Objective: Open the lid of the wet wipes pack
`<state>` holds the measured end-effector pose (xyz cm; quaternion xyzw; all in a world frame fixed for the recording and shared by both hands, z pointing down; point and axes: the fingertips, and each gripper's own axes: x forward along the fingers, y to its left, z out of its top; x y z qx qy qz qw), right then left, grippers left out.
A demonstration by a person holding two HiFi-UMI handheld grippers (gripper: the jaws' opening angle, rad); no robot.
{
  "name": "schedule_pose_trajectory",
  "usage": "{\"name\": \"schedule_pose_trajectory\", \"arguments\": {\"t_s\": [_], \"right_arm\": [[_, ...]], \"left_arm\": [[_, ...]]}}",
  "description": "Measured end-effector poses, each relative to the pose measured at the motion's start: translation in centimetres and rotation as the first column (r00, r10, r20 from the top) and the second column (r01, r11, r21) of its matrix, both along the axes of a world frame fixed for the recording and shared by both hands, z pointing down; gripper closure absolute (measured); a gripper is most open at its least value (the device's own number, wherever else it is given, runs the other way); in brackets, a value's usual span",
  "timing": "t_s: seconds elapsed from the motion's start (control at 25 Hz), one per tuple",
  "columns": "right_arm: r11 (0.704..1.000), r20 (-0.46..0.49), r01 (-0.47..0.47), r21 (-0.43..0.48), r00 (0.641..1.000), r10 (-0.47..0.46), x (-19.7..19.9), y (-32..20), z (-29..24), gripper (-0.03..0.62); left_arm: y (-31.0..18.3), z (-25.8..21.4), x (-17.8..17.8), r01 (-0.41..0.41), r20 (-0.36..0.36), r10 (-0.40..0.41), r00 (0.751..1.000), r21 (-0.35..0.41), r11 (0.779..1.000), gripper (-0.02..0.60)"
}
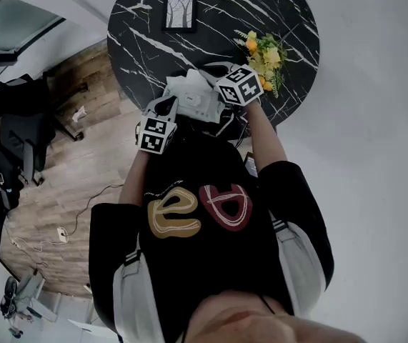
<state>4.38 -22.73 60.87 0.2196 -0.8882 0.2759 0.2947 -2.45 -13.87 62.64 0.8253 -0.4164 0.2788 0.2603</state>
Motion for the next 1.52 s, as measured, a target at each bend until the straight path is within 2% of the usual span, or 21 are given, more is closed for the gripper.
{"name": "schedule_pose_trajectory", "arguments": {"t_s": [0.36,0.48,0.56,0.6,0.76,0.88,1.04,1.12,1.36,1.52], "right_arm": [[0.996,0.049,-0.072,-0.058,0.996,0.075,0.3,-0.3,0.1,0.549],[0.995,0.066,-0.081,-0.051,0.994,0.085,0.4,-0.1,-0.5,0.542],[0.997,0.065,-0.068,-0.018,0.995,0.069,0.4,0.1,-1.2,0.460],[0.998,0.059,-0.061,0.003,0.996,0.061,0.4,0.3,-1.5,0.441],[0.992,0.061,-0.097,0.078,0.994,0.093,1.2,0.5,-3.0,0.423],[0.980,0.069,-0.140,0.141,0.989,0.131,1.9,0.9,-4.4,0.408],[0.958,0.018,-0.124,0.257,0.992,0.124,2.6,2.6,-5.9,0.397],[0.945,0.027,-0.149,0.293,0.989,0.147,2.8,3.2,-6.8,0.396],[0.883,0.070,-0.285,0.374,0.957,0.280,4.5,5.1,-8.7,0.398],[0.878,0.082,-0.312,0.363,0.949,0.303,5.0,6.7,-8.7,0.397]], "left_arm": [[0.1,0.0,0.1,-0.010,-0.003,0.010,1.000,-0.012,1.000,0.563],[0.0,0.0,0.0,-0.010,-0.004,0.010,1.000,-0.005,1.000,0.563],[0.1,-0.1,-0.1,-0.014,0.007,0.014,1.000,-0.003,1.000,0.563],[0.0,-0.1,-0.1,-0.015,0.014,0.015,1.000,-0.002,1.000,0.563],[-0.5,-0.5,-0.1,0.003,0.004,-0.003,1.000,0.016,1.000,0.563],[-1.0,-1.3,-0.1,0.039,-0.043,-0.038,0.998,0.019,0.999,0.563],[-1.9,-3.0,-0.1,0.093,-0.114,-0.087,0.990,0.050,0.994,0.563],[-2.3,-3.9,-0.1,0.111,-0.153,-0.100,0.983,0.063,0.992,0.563],[-2.3,-6.6,1.3,0.074,-0.228,-0.045,0.973,0.122,0.990,0.563],[-1.6,-8.2,2.4,0.038,-0.240,0.005,0.971,0.171,0.985,0.563]]}}
